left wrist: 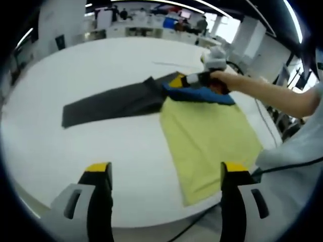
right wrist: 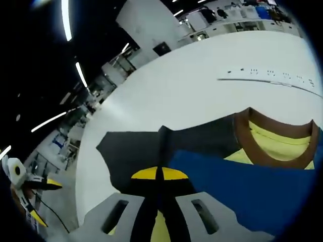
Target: Fold the garment on the visible template until the final outline fits inside the template.
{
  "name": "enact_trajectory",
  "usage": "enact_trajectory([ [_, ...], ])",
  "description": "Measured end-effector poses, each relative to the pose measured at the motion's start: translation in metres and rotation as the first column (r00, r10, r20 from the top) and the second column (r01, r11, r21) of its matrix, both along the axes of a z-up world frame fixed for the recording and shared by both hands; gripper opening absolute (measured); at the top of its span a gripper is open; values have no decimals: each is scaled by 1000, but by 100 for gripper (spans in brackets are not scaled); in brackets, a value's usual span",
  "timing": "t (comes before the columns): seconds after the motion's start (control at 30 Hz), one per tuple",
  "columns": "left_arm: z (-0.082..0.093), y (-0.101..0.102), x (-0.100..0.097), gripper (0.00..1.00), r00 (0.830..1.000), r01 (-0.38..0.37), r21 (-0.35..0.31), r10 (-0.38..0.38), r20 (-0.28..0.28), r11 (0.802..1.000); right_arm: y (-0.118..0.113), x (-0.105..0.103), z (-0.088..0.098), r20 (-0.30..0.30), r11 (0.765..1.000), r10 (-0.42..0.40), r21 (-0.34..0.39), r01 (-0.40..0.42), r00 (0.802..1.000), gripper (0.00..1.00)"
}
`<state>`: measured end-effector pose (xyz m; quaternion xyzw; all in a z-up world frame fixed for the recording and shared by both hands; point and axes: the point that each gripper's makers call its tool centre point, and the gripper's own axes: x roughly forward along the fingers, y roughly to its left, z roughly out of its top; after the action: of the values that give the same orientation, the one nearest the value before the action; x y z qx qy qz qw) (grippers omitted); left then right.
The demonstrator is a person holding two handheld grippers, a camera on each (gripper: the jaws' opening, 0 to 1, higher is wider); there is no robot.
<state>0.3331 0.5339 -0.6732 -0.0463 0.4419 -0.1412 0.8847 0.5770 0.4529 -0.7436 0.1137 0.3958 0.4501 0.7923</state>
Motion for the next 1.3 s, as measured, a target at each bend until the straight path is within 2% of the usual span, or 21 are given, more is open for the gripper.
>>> enact_trajectory([
  [0.47,1,-2,0,85,1000,6,0,-6,8,1000,-3,-5,2,33,1000,-4,-6,4,999,22],
  [0.67,2,-3,0,85,1000,9,1,-9,10,1000,-4,-6,5,40,1000,-5,-3,5,999,27],
  [0.9,3,-2,3,85,1000,13,4,-13,16,1000,-10,-7,14,90,999,22,-28,-19,996,42],
  [1.3,7,-4,4,85,999,30,14,-30,21,999,-14,-6,34,137,1000,17,-8,-16,990,49],
])
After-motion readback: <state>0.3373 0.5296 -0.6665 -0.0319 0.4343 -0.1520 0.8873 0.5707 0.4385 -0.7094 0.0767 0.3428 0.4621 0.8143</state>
